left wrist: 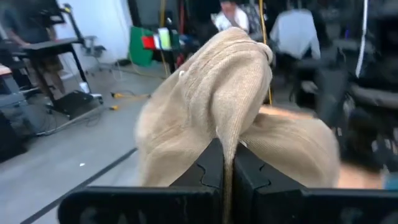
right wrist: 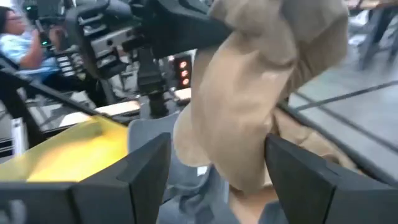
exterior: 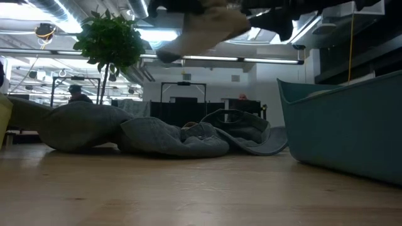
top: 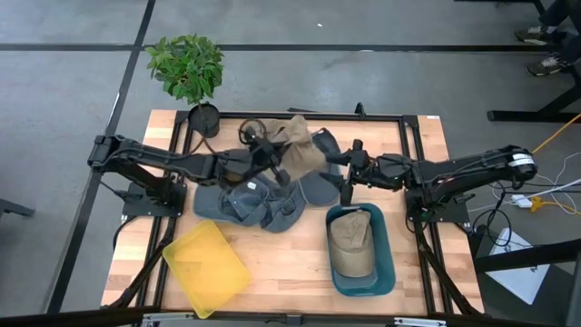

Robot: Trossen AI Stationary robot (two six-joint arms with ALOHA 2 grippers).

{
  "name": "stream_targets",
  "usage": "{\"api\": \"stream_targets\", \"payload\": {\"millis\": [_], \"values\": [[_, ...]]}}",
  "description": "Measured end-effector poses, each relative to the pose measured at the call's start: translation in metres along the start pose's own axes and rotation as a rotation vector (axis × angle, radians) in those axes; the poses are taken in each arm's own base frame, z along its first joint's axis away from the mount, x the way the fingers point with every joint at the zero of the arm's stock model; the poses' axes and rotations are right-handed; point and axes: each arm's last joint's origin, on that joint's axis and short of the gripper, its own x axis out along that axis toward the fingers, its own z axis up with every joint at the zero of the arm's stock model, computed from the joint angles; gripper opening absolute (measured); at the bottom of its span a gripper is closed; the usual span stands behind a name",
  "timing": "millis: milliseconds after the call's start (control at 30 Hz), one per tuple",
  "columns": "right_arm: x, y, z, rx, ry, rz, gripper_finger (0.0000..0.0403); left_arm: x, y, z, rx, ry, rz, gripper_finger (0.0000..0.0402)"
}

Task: Pick & Place hat
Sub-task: Put the bottom brown cap into the blue bin

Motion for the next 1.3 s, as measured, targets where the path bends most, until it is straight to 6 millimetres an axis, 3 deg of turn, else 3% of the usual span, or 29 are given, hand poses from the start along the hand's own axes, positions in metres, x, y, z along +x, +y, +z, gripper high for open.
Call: {"api": "stream_targets", "payload": {"millis": [333, 767, 1033, 1300], "values": [[0.011, 0.017, 0.001, -0.132, -0.130, -0.021, 0.0229, 0.022, 0.017, 0.013, -0.174, -0.132, 0.003, 0.0003], [0.007, 0.036, -0.008, -0.204, -0.111, -0.119, 0.0223, 0.022, 0.022, 0.010, -0.060, -0.104, 0.156, 0.0003], [0.006, 0.040, 0.002, -0.160, -0.216, 0.057, 0.0223, 0.023, 0.018, 0.013, -0.208, -0.126, -0.021, 0.0003], [0.010, 0.032, 0.007, -0.141, -0.248, 0.046, 0.0223, 0.022, 0.016, 0.015, -0.295, -0.135, -0.100, 0.0003]]}}
